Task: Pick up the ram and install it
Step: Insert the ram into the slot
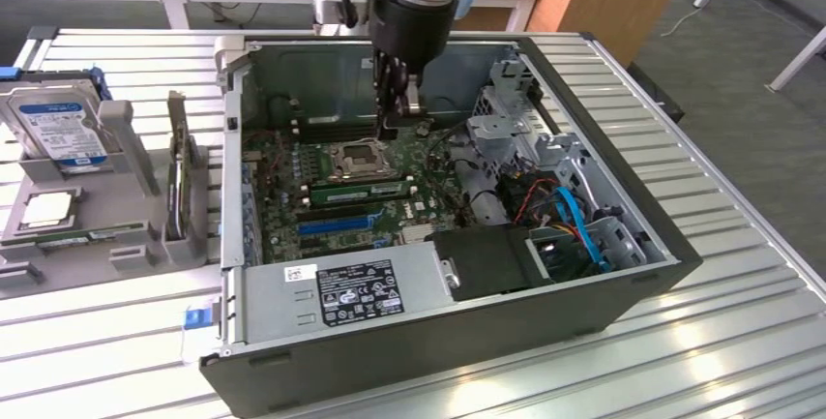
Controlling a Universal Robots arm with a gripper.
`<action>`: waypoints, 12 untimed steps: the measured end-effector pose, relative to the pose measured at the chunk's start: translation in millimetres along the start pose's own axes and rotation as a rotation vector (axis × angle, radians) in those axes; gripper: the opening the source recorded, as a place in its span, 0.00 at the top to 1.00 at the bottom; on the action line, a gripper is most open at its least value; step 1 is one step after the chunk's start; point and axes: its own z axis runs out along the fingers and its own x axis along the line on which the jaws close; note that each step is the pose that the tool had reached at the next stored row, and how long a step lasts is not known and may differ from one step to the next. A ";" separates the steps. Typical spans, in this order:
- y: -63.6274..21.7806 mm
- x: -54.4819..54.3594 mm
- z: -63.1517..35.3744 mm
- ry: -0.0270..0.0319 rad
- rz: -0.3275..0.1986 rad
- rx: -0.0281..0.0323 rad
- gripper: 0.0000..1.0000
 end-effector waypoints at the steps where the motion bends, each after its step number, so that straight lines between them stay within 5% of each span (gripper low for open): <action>1: 0.1 -0.1 -1.7 0.0001 0.000 0.0000 0.81; 12: 0.6 -0.5 -12.0 0.0001 0.000 0.0000 0.81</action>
